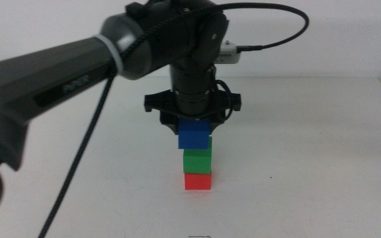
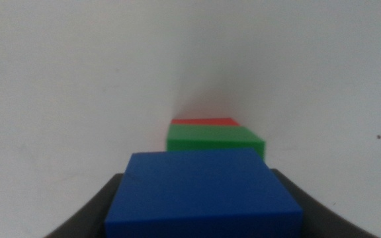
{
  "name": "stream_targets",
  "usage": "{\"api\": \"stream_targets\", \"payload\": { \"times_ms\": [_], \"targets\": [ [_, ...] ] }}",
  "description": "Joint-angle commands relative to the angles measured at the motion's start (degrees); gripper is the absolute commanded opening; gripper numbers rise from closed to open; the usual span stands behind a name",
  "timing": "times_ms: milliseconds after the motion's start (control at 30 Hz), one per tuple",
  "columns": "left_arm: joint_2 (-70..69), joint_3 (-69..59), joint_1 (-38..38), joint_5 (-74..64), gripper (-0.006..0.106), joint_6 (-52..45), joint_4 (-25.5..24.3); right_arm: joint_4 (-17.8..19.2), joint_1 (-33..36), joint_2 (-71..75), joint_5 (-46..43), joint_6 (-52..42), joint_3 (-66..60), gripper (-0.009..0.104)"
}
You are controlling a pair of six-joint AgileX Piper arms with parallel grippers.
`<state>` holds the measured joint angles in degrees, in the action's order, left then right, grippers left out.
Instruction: Stack red cubes first, then green, then blue cubes in a specific spot.
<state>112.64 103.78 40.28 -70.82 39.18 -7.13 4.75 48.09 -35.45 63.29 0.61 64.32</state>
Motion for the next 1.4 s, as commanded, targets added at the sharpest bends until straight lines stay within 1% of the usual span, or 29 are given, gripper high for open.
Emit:
{"api": "stream_targets", "payload": {
  "times_ms": [0,100,200,633,1033,1367],
  "targets": [
    [-4.72,-0.01,-0.47,-4.8,0.01,0.78,-0.27,0.68,-0.37,-0.36,-4.1,-0.61,1.28,0.081],
    [-4.72,-0.01,-0.47,-4.3,0.01,0.58,-0.03,0.68,-0.37,-0.36,-4.05,-0.61,1.28,0.081],
    [-4.72,-0.01,-0.47,-2.92,0.01,0.58,2.22,0.68,-0.37,-0.36,-4.05,-0.61,1.28,0.081],
    [-2.57,-0.01,-0.47,-0.68,0.01,1.73,3.65,0.68,-0.37,-0.36,-4.05,-0.61,1.28,0.081],
    [-1.92,-0.01,-0.47,0.54,0.01,0.09,3.64,0.68,-0.37,-0.36,-4.05,-0.61,1.28,0.081],
    [-1.84,-0.01,-0.47,4.49,0.01,-0.57,3.33,0.68,-0.37,-0.36,-4.05,-0.61,1.28,0.081]
  ]
}}
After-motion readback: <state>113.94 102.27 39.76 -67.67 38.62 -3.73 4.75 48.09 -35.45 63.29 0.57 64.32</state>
